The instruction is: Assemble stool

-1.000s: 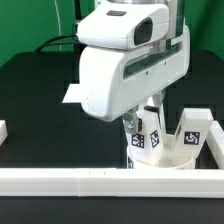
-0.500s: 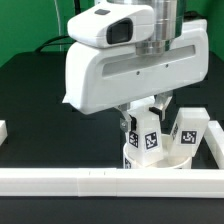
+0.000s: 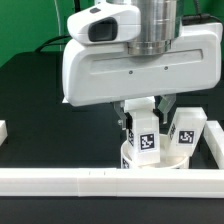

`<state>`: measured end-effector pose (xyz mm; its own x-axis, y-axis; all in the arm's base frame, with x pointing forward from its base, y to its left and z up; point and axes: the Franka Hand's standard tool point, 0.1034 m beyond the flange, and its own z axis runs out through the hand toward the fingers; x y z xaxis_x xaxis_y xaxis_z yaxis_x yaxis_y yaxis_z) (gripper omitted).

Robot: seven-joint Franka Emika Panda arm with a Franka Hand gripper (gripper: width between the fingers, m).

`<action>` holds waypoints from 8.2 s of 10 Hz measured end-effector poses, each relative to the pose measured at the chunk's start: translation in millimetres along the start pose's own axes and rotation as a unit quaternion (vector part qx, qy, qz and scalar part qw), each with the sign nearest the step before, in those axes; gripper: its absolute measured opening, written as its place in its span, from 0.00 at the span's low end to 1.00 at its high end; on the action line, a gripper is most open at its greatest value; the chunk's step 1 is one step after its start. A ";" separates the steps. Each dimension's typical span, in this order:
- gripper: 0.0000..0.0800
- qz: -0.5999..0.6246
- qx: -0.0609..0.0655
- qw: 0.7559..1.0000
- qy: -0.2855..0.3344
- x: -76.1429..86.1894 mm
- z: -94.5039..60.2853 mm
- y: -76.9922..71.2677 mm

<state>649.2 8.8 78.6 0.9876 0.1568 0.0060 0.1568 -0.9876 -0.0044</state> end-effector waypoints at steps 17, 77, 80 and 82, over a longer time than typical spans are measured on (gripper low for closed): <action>0.43 0.637 0.064 0.768 0.000 4.8 2.5 -9.7; 0.43 -0.245 -0.007 0.970 -0.001 7.2 0.9 -7.5; 0.43 -0.124 -0.008 0.992 0.000 7.3 0.8 -6.9; 0.43 -0.050 -0.007 0.999 0.002 7.5 0.7 -6.5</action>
Offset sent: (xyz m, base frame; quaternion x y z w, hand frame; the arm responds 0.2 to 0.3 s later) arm 0.0020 -0.0003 -0.0009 0.0111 0.0045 0.2110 0.9774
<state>655.6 16.4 78.0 0.9671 0.2543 0.0096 0.2542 -0.9671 0.0107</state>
